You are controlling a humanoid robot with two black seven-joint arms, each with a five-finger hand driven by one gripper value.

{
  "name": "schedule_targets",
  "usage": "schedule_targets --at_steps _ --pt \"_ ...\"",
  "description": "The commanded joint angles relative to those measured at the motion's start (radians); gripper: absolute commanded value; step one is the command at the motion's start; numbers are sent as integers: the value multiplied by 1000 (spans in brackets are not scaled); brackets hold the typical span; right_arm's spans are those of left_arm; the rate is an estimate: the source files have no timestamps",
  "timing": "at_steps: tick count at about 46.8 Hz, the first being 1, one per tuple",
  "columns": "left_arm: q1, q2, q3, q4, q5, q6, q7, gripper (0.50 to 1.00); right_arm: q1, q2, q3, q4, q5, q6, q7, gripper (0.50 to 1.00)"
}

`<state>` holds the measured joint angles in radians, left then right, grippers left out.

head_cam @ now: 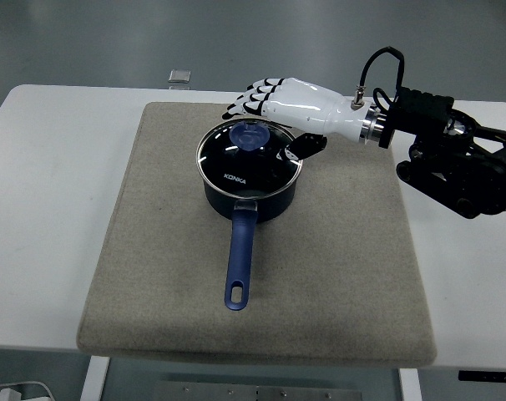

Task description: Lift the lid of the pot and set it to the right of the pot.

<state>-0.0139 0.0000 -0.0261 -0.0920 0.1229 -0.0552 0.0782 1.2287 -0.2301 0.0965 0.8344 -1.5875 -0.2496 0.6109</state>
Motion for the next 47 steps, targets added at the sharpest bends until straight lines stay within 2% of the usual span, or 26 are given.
schedule_targets --at_steps 1,6,39,47 --pt "0 0 0 0 0 0 0 1000 -1 0 0 0 1 1 0 872" --pt "0 0 0 0 0 0 0 1000 0 0 0 0 1 4 0 848" --pt "0 0 0 0 0 0 0 1000 -11 25 -1 0 4 4 0 848" --pt "0 0 0 0 0 0 0 1000 -12 25 -1 0 3 6 0 805"
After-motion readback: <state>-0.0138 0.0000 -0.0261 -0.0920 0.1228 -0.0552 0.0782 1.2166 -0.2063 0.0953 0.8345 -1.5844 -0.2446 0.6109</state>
